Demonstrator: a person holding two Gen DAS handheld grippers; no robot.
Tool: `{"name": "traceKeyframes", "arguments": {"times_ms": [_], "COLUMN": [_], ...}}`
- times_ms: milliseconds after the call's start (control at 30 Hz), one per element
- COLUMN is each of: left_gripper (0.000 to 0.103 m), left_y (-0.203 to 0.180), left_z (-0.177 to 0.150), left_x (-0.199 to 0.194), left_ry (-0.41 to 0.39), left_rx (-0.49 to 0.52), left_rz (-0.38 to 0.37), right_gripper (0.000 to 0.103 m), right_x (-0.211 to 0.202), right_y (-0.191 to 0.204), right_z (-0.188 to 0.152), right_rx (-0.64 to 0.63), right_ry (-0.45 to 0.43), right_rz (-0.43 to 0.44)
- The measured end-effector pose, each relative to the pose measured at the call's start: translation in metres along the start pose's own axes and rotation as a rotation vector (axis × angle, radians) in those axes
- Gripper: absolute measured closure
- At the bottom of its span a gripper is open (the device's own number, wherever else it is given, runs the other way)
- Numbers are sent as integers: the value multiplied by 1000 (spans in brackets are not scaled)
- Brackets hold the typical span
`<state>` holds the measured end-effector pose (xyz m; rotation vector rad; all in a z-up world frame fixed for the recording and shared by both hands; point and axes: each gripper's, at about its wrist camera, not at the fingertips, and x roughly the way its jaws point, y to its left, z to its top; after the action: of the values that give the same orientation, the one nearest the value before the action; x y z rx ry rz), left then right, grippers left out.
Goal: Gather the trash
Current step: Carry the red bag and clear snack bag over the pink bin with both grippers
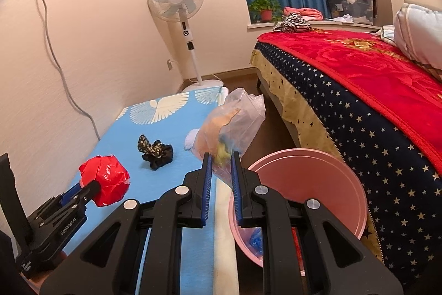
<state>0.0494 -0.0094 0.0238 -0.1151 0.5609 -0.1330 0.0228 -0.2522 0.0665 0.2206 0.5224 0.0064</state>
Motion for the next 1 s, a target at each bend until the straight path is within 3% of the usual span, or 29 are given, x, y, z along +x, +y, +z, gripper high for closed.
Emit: {"name": "traceKeyframes", "arguments": {"times_ms": [433, 1000], "left_gripper": [72, 72], "left_y": [-27, -72], "left_z": [-3, -8], "left_x": [23, 46], "left_ry": [18, 36], "left_rx": [31, 71], "left_rz": [-44, -127], "right_gripper": [88, 88], "right_x": [13, 13], "right_y": [-16, -59], "right_z": [1, 2], "right_rx": [24, 96], "right_ry": [4, -22], "right_rz": [-47, -189]}}
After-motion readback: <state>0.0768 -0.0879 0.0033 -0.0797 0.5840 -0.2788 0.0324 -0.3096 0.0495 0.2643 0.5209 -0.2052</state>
